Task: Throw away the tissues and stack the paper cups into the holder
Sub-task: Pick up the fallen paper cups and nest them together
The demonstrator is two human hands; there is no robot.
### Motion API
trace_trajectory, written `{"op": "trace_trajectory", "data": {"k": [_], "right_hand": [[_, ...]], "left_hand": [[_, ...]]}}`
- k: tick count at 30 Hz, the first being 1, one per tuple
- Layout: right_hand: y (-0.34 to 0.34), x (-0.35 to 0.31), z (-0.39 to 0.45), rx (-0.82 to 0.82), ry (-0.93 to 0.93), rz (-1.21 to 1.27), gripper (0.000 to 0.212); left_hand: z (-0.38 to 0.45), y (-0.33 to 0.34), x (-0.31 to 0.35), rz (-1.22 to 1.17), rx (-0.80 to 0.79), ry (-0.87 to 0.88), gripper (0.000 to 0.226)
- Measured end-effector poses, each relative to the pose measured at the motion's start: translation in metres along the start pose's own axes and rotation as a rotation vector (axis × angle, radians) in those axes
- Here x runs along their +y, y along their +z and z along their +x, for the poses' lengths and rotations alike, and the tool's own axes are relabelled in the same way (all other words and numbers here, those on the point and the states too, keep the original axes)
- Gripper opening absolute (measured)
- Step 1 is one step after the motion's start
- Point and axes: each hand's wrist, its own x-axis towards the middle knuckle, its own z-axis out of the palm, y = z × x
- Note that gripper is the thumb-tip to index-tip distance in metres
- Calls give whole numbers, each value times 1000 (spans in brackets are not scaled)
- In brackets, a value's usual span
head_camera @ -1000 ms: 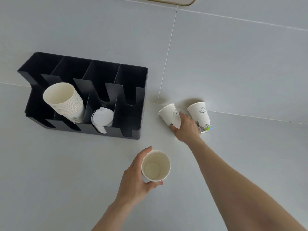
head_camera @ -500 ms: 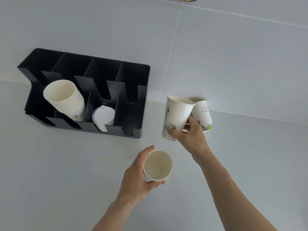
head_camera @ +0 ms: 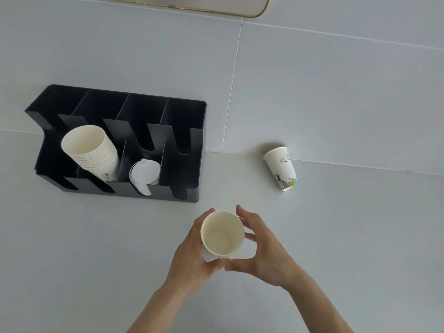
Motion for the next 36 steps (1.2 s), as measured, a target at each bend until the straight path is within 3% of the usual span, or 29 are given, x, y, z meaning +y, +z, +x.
{"op": "trace_trajectory", "data": {"k": [2, 9, 17, 19, 21, 25, 29, 36], "right_hand": [[-6, 0, -1, -2, 1, -1, 123], [-2, -3, 11, 44, -110, -171, 76], [-11, -1, 18, -1, -123, -247, 72], [-23, 1, 26, 69, -67, -148, 67], [-42, 8, 46, 268, 1, -72, 56], [-83, 36, 98, 546, 184, -258, 54], [-116, 60, 135, 521, 389, -522, 68], [-119, 81, 158, 488, 594, -477, 63]], "left_hand": [[-2, -3, -1, -1, -16, 7, 117], [-3, -12, 5, -23, -21, 42, 115], [-2, -10, 1, -7, -9, 50, 105], [-2, -9, 0, -2, -6, 61, 105], [-2, -8, -1, 1, -3, 69, 104], [-3, -8, 0, 5, -1, 81, 101], [-3, -8, 1, 14, -5, 74, 101], [-2, -8, 1, 0, -12, 41, 102]]}}
